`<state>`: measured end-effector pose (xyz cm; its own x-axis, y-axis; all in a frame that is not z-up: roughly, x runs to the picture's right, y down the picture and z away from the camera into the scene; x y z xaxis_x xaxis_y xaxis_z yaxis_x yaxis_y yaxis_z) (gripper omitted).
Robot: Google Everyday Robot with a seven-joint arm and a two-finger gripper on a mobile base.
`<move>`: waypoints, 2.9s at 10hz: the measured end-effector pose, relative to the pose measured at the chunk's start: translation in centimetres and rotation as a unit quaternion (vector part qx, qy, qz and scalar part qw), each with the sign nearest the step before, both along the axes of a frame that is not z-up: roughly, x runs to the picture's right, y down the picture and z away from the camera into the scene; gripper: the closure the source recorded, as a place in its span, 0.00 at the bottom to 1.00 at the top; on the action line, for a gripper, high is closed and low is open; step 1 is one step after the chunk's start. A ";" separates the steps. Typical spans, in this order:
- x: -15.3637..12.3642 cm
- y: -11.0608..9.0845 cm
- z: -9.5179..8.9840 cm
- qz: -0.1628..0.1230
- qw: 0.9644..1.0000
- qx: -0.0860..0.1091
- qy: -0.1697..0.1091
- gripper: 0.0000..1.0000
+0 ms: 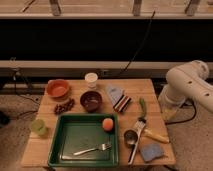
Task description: Wipe red bowl with brush
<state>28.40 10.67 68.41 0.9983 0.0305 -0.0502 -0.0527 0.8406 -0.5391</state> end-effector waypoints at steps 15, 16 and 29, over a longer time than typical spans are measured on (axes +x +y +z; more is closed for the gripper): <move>0.0 0.0 0.0 0.000 1.000 0.000 0.000 0.35; 0.0 0.0 0.0 0.000 1.000 0.000 0.000 0.35; -0.3 7.5 5.9 -0.040 0.994 -0.031 -0.101 0.35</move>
<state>28.11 18.19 74.36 0.9871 -0.0468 0.1529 0.1284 0.8020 -0.5834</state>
